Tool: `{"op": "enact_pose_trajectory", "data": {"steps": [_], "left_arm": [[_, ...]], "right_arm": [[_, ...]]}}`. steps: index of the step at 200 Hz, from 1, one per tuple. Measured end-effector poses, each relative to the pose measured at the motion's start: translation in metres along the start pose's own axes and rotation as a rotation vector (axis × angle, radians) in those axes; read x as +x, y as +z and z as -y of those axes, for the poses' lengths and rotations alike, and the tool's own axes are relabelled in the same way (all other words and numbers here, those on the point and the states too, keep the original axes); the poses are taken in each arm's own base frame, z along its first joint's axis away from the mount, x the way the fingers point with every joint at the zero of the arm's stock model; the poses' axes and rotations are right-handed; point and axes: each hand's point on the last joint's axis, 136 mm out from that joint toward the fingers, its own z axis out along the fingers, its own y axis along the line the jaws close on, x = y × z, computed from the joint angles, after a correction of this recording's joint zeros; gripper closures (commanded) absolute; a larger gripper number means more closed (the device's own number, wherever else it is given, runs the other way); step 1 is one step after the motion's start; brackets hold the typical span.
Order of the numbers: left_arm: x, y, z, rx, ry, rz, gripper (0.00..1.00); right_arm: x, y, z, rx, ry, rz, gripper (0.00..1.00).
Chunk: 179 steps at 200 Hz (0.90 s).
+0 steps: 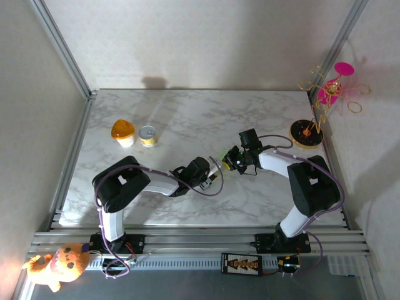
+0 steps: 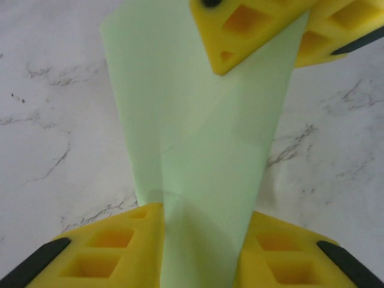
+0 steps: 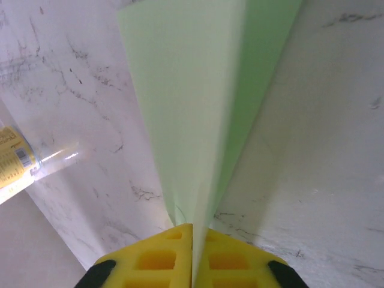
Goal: Fold a paper plane with a square sheet of paper (pick it up from the middle)
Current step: Fold the wing for the fifth time at the center of the table.
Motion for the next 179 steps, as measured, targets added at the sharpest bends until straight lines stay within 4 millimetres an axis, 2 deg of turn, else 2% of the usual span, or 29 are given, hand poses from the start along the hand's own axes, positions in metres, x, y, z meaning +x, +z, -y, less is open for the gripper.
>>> {"op": "enact_pose_trajectory", "data": {"steps": [28, 91, 117, 139, 157, 179], "left_arm": [[-0.005, -0.006, -0.001, 0.004, -0.014, 0.006, 0.69], [0.004, -0.007, 0.0, 0.006, -0.034, -0.028, 0.72], [0.005, -0.007, 0.0, 0.007, -0.039, -0.031, 0.76], [0.005, -0.007, 0.002, 0.014, -0.043, -0.034, 0.84], [0.006, -0.007, 0.003, 0.021, -0.053, -0.038, 0.91], [0.007, -0.007, 0.003, 0.024, -0.054, -0.041, 0.97]], "right_arm": [[0.0, 0.0, 0.0, 0.0, 0.0, 0.0, 0.93], [0.0, 0.0, 0.0, 0.0, -0.001, 0.0, 0.93], [0.0, 0.0, 0.0, 0.0, -0.002, 0.0, 0.93], [0.0, 0.0, 0.0, 0.0, -0.001, 0.0, 0.93], [0.0, 0.0, 0.0, 0.0, -0.004, 0.0, 0.86], [0.0, 0.0, 0.0, 0.0, -0.014, 0.0, 0.62]]}}
